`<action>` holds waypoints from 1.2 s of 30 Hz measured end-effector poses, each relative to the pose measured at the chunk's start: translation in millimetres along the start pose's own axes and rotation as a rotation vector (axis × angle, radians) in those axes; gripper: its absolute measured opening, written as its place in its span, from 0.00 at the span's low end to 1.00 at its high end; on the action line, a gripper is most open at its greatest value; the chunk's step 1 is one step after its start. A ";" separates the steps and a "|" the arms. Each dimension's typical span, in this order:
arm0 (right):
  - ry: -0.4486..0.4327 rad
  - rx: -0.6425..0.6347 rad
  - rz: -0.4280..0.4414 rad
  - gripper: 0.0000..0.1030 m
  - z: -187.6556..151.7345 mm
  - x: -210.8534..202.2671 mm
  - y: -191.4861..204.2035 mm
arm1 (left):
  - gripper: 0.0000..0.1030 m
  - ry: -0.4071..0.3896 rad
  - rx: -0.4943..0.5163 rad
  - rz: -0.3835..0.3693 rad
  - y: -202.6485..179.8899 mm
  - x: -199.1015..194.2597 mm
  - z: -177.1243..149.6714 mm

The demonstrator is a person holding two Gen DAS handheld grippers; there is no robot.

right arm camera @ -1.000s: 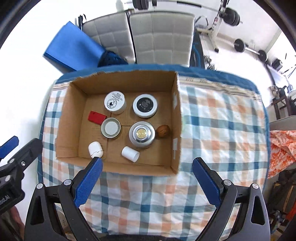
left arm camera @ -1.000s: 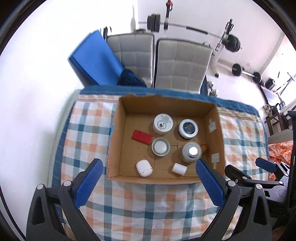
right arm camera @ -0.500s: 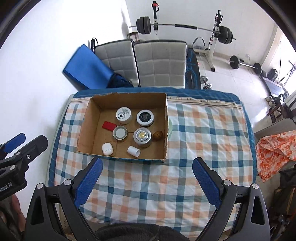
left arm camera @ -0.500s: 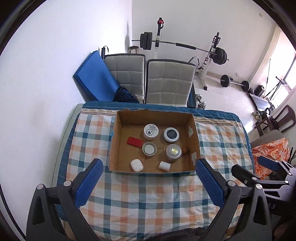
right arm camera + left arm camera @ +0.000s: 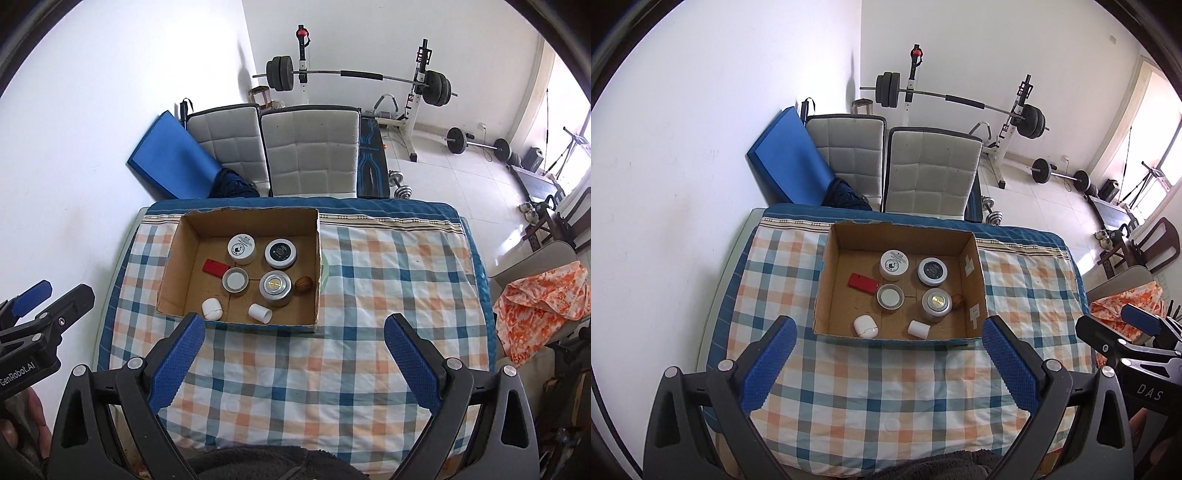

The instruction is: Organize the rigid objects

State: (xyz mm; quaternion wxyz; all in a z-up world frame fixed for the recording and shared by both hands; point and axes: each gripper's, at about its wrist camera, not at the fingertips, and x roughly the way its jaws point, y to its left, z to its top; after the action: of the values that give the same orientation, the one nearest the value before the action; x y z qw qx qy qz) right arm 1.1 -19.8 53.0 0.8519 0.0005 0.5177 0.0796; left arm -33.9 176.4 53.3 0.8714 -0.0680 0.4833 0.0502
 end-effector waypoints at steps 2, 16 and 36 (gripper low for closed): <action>0.000 0.002 0.000 0.97 0.2 0.2 0.2 | 1.00 0.004 0.002 0.000 0.2 0.3 -1.4; -0.040 -0.001 -0.032 0.97 -2.1 -4.4 2.7 | 1.00 -0.011 -0.006 0.024 4.7 -0.8 -5.0; -0.062 0.000 -0.046 0.97 -1.7 -13.7 0.2 | 1.00 -0.031 -0.002 0.010 -3.5 -10.5 -1.3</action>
State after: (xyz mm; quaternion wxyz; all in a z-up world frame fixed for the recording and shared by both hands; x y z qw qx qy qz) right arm -6.7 -21.6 64.3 0.8691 -0.0088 0.4909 0.0598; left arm -40.0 172.4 61.8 0.8783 -0.0654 0.4703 0.0560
